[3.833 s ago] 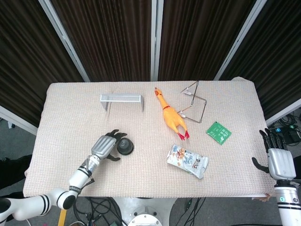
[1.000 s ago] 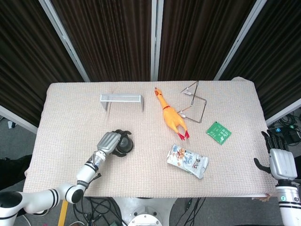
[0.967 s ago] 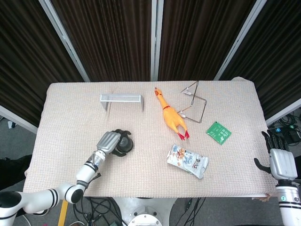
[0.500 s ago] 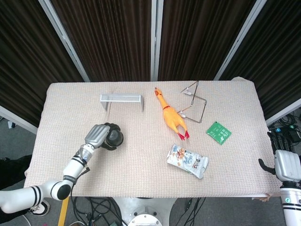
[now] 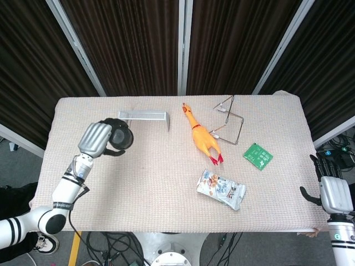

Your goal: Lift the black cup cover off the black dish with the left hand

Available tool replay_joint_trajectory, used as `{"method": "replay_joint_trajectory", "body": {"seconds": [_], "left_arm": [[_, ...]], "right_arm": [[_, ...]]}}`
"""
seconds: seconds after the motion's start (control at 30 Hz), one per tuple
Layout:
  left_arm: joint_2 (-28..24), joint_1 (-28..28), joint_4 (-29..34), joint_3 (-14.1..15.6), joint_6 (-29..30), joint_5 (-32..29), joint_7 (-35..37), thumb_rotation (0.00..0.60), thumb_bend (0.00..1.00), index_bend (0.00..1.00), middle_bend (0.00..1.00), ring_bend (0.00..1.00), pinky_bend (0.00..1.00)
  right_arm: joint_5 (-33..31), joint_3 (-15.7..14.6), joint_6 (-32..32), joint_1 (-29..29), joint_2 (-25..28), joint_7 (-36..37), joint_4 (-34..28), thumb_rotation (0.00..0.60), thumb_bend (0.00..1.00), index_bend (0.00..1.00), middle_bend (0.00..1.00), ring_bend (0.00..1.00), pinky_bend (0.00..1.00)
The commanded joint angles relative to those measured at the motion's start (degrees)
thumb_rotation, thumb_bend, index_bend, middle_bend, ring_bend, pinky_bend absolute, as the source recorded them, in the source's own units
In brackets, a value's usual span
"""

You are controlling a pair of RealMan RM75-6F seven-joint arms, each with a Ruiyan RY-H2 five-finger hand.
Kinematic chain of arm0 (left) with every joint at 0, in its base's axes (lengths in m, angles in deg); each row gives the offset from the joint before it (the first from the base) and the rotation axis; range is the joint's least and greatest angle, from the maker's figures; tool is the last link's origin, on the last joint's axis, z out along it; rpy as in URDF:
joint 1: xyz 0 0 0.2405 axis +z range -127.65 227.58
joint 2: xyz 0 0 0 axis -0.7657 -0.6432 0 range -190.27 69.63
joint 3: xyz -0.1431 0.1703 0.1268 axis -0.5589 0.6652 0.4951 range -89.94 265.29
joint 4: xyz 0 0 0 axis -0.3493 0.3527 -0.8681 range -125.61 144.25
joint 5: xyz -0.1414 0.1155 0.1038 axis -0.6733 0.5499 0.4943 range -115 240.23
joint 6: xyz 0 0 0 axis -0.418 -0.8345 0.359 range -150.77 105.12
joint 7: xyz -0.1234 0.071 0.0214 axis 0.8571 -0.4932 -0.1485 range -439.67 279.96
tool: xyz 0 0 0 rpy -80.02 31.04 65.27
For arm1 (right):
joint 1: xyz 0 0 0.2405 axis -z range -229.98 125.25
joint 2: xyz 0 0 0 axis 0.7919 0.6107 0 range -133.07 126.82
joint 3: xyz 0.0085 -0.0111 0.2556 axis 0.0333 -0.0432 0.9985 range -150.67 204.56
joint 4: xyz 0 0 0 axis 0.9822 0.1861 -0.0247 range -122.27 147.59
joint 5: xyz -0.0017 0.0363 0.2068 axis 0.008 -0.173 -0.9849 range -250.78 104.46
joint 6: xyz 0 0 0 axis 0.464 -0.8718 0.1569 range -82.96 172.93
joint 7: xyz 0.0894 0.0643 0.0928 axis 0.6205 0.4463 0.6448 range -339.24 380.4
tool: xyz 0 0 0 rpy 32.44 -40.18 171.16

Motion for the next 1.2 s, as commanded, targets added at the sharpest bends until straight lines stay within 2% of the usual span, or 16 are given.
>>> {"method": "replay_joint_trajectory", "body": {"seconds": [0.03,0.1,0.23,0.33,0.37,0.47,0.67,0.73,0.8,0.9,1.0,1.1,1.2], "left_arm": [[1.4,2.0,3.8,-0.5,11.7,5.9,-6.8,0.600,0.25,0.40,0.43,0.29,0.41],[2.2,2.5,3.0,2.4,7.5,2.1,-5.7,0.600,0.25,0.40,0.43,0.30,0.41],[3.1,1.8,-2.3,8.7,-8.0,-9.3,-2.3,0.600,0.26,0.40,0.44,0.31,0.41],[2.3,0.2,-3.9,10.4,-14.8,-13.3,-1.6,0.600,0.26,0.41,0.44,0.31,0.41],[1.8,-0.3,-3.7,10.2,-15.0,-13.5,-2.0,0.600,0.26,0.41,0.44,0.31,0.41],[-0.1,-1.0,-0.8,7.3,-9.8,-11.4,-3.3,0.600,0.26,0.42,0.44,0.31,0.41],[2.7,0.5,1.6,0.8,16.1,6.4,-9.2,0.600,0.26,0.42,0.44,0.31,0.42],[4.1,0.9,0.8,-0.4,21.4,10.8,-9.1,0.600,0.26,0.42,0.44,0.31,0.42],[4.9,1.3,0.8,-0.5,22.8,11.5,-8.6,0.600,0.26,0.43,0.44,0.31,0.42],[4.2,2.0,1.7,1.4,18.6,8.3,-7.4,0.600,0.26,0.43,0.44,0.31,0.42],[2.5,2.4,2.5,3.6,11.3,2.3,-5.4,0.600,0.26,0.43,0.44,0.31,0.42],[0.9,2.2,2.2,5.8,2.8,-4.4,-3.0,0.600,0.26,0.43,0.45,0.31,0.42],[-1.7,0.7,1.3,8.4,-8.7,-9.8,-0.4,0.600,0.26,0.43,0.45,0.31,0.43]], "right_arm": [[-0.1,-0.1,-0.1,0.0,-0.1,-0.1,0.1,0.600,0.19,0.00,0.01,0.00,0.00],[-0.3,-0.1,-0.3,0.0,-0.1,-0.3,0.0,0.600,0.19,0.00,0.01,0.00,0.00],[-0.3,0.0,0.2,0.2,0.3,-0.4,-0.4,0.600,0.19,0.00,0.01,0.00,0.00],[-0.5,0.1,0.4,0.5,0.5,-0.3,-0.3,0.600,0.19,0.00,0.01,0.00,0.00],[-0.6,0.0,0.3,0.5,0.6,-0.3,-0.3,0.600,0.19,0.00,0.01,0.00,0.00],[-0.8,-0.1,-0.2,0.4,0.5,0.0,-0.1,0.600,0.19,0.00,0.01,0.00,0.00],[-0.7,-0.2,-0.6,0.3,0.0,0.4,0.6,0.600,0.19,0.00,0.01,0.00,0.00],[-0.7,-0.2,-0.6,0.3,-0.1,0.5,0.8,0.600,0.19,0.00,0.01,0.00,0.00],[-0.8,-0.1,-0.6,0.3,0.0,0.6,0.9,0.600,0.19,0.00,0.01,0.00,0.00],[-1.0,-0.1,-0.7,0.4,-0.1,0.6,1.0,0.600,0.19,0.00,0.01,0.00,0.00],[-1.0,-0.2,-1.0,0.4,-0.2,0.6,1.2,0.600,0.19,0.00,0.01,0.00,0.00],[-1.0,-0.4,-1.3,0.3,-0.4,0.5,1.3,0.600,0.19,0.00,0.01,0.00,0.00],[-1.0,-0.4,-1.5,0.2,-0.4,0.5,1.3,0.600,0.19,0.00,0.01,0.00,0.00]]}}
